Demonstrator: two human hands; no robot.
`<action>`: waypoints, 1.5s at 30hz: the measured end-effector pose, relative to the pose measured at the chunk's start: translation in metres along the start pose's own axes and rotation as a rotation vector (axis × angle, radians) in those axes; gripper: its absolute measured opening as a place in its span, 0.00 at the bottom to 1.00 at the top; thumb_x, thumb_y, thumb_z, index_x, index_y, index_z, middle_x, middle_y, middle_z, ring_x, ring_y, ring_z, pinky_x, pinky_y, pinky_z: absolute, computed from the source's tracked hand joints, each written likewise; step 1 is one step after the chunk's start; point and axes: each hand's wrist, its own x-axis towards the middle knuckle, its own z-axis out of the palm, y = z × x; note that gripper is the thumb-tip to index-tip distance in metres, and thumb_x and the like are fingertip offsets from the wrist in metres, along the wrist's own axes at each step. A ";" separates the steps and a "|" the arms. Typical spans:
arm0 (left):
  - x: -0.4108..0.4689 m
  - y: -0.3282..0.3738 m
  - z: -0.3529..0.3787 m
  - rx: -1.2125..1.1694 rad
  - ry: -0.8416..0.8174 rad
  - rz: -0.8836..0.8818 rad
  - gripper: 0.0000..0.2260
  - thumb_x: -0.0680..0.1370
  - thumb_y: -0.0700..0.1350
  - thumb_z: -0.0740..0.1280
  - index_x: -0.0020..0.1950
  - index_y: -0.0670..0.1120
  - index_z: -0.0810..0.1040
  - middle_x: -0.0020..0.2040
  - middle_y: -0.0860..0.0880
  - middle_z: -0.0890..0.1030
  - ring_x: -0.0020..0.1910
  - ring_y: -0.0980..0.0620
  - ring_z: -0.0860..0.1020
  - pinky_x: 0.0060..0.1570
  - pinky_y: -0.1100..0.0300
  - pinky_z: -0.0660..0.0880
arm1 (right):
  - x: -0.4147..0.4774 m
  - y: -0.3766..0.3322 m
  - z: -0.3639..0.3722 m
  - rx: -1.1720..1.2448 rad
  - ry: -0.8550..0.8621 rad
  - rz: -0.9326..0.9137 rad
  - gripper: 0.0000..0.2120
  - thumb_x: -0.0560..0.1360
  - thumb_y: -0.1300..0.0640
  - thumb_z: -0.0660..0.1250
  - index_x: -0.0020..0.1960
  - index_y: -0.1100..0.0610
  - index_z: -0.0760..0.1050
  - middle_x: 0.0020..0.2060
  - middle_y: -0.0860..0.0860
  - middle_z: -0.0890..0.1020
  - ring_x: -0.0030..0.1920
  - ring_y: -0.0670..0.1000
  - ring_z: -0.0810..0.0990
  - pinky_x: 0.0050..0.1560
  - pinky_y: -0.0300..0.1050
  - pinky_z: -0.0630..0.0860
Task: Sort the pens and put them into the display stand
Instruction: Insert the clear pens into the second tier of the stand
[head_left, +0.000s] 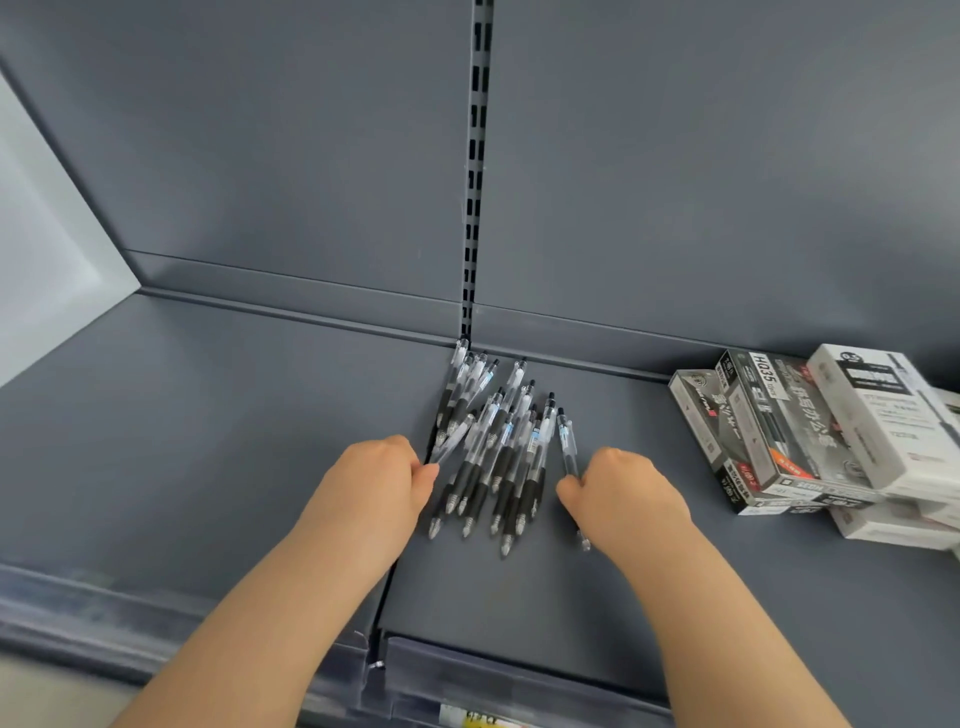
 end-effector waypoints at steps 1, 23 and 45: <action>-0.001 -0.002 -0.002 -0.035 0.012 0.006 0.13 0.80 0.52 0.59 0.49 0.44 0.76 0.43 0.48 0.80 0.45 0.49 0.77 0.46 0.56 0.74 | 0.000 0.000 -0.001 0.005 -0.005 0.012 0.15 0.75 0.54 0.58 0.32 0.58 0.63 0.30 0.51 0.70 0.28 0.50 0.66 0.27 0.38 0.61; 0.007 -0.146 -0.071 -0.772 -0.200 0.147 0.10 0.81 0.43 0.58 0.51 0.53 0.77 0.44 0.55 0.79 0.39 0.65 0.79 0.37 0.71 0.75 | -0.062 -0.177 0.032 0.530 0.230 -0.230 0.11 0.78 0.56 0.61 0.60 0.50 0.72 0.39 0.41 0.77 0.36 0.43 0.76 0.31 0.28 0.71; 0.010 -0.236 -0.121 -1.041 -0.070 0.010 0.08 0.80 0.43 0.60 0.51 0.53 0.78 0.45 0.52 0.82 0.45 0.56 0.82 0.44 0.62 0.80 | -0.062 -0.286 0.057 0.789 0.115 -0.405 0.08 0.78 0.58 0.60 0.49 0.45 0.68 0.36 0.48 0.79 0.29 0.45 0.72 0.30 0.34 0.70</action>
